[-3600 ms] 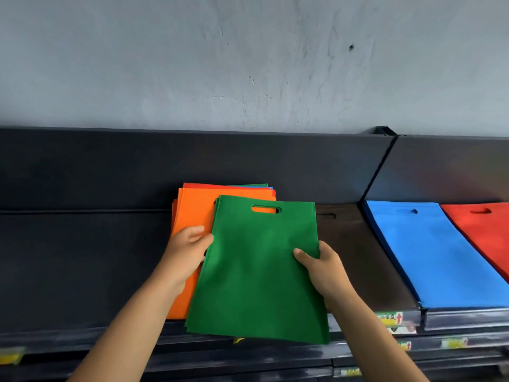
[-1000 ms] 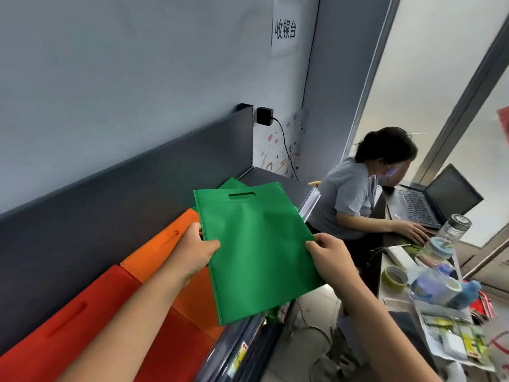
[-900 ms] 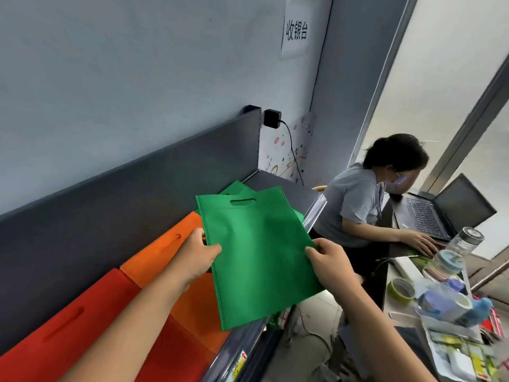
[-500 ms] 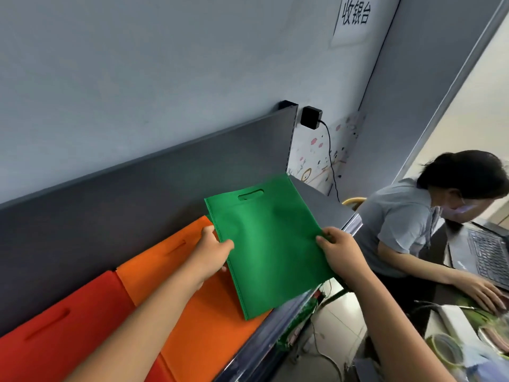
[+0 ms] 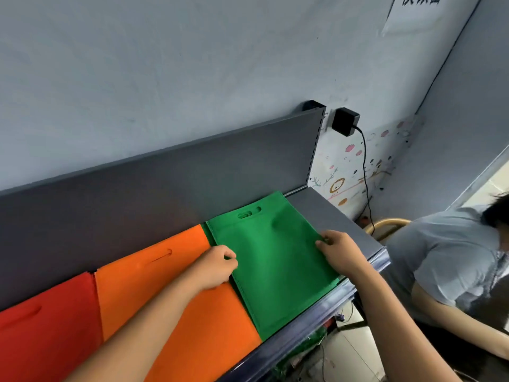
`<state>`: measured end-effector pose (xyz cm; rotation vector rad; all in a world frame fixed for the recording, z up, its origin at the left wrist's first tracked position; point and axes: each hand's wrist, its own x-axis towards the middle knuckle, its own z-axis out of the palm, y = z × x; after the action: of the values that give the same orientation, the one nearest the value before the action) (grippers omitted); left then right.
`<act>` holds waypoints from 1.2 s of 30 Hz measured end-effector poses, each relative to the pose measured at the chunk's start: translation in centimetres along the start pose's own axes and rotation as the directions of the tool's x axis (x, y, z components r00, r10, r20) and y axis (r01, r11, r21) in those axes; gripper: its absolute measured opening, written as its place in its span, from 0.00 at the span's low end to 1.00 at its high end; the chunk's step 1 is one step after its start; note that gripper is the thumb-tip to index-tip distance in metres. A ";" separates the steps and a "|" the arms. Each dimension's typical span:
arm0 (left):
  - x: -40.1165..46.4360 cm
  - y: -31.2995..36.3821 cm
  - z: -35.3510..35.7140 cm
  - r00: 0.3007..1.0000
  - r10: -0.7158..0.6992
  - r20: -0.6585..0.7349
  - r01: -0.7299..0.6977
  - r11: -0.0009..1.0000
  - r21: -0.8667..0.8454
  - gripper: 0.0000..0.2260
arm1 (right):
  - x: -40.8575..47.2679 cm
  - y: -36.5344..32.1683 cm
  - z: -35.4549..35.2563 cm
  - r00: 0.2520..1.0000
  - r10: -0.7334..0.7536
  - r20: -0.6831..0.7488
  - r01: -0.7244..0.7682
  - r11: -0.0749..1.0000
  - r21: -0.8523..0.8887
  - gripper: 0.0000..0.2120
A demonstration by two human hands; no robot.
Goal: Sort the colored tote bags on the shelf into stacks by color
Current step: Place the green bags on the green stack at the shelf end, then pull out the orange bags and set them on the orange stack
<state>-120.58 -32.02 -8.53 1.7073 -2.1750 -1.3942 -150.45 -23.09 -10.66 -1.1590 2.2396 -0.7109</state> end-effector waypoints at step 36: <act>-30.4 -26.0 -12.3 0.598 -0.456 -0.659 0.066 0.848 -0.527 0.08 | -18.8 -27.5 27.5 0.492 -0.708 0.506 0.711 0.663 0.236 0.09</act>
<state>-82.59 -15.06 -4.15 1.9631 -1.0481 -0.8232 -107.44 -26.80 -9.01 -2.0297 1.1969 -0.5318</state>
